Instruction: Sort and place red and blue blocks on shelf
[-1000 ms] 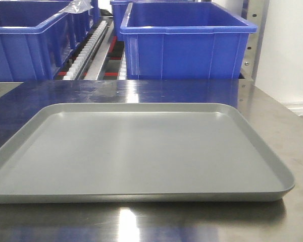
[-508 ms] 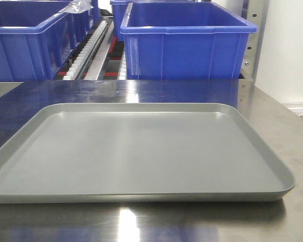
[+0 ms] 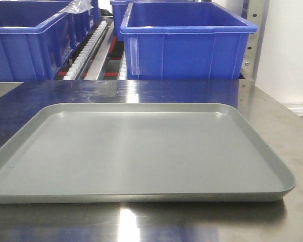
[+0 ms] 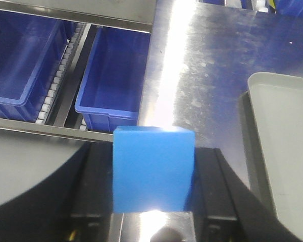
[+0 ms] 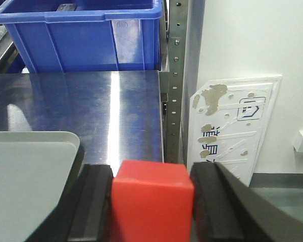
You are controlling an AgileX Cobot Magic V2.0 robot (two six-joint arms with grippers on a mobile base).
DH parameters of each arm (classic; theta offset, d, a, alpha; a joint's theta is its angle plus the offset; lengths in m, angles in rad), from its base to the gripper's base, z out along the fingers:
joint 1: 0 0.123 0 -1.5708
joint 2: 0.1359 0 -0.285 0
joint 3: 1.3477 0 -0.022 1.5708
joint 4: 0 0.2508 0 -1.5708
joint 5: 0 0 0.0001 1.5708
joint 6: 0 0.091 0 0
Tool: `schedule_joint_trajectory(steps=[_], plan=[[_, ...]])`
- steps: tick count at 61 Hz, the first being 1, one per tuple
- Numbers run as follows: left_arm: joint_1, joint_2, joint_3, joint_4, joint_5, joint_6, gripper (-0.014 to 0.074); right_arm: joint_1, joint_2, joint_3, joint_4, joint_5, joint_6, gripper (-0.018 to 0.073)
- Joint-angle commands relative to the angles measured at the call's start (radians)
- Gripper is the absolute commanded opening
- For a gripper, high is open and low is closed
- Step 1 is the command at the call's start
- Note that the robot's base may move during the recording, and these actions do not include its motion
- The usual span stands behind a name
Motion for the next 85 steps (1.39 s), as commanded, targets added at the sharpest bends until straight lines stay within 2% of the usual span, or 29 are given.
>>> schedule_joint_trajectory(steps=[1,85], plan=[[0.001,0.005,-0.028,0.006,-0.075,-0.003,0.0125,-0.003,0.002,-0.029,-0.014,-0.093,-0.006,0.0049],[0.001,0.005,-0.028,0.006,-0.075,-0.003,0.0125,-0.003,0.002,-0.029,-0.014,-0.093,-0.006,0.0049]])
